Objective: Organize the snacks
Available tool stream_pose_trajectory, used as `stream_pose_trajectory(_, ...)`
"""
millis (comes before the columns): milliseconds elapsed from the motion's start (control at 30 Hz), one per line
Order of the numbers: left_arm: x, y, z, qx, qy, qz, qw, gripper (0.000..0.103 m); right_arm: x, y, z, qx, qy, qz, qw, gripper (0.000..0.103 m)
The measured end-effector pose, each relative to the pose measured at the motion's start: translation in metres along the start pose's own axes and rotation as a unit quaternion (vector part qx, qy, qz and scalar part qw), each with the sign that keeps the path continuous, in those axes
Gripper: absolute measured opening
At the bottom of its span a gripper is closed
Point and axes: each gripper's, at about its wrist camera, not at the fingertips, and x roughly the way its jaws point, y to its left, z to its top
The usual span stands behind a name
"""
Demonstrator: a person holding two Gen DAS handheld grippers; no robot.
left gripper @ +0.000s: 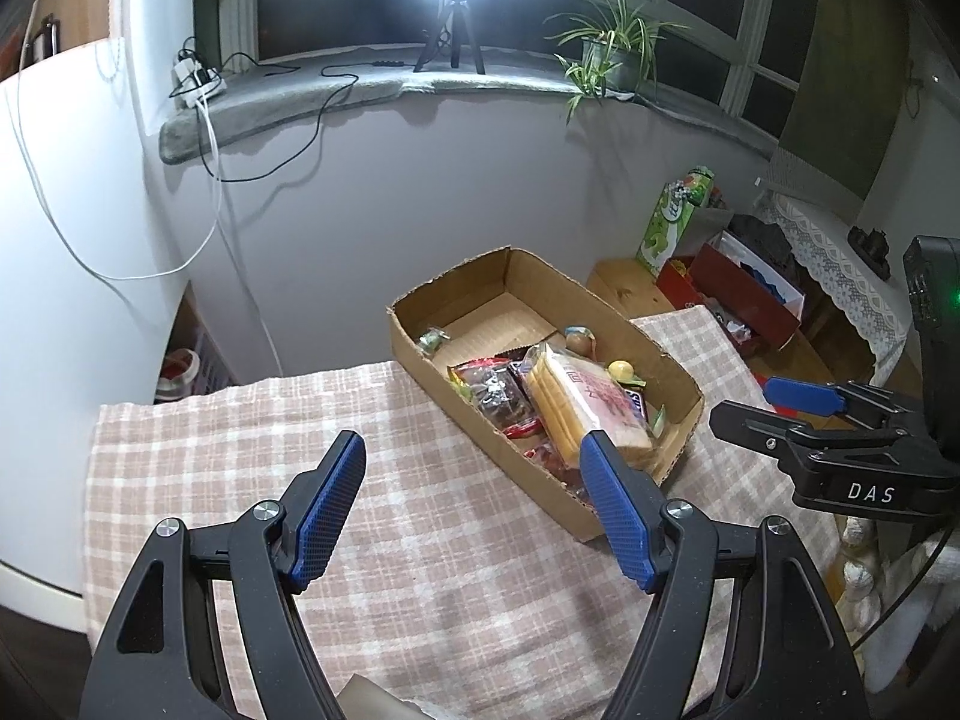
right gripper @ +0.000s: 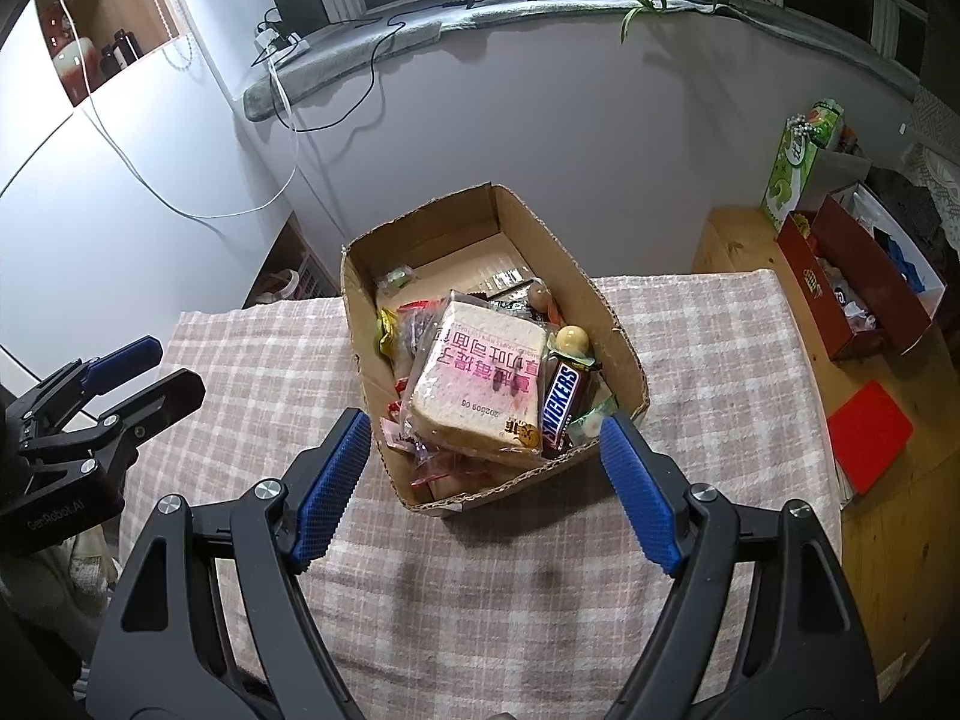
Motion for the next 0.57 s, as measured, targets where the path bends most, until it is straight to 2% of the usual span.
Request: stream_pose_trajectory(567,-0.0058,-0.0017,-0.0028,0.005,-0.007,0.000,1.0000,0.074,-0.0001,-0.0006,-0.0041,0.000,0.002,-0.003,1.000,0.081)
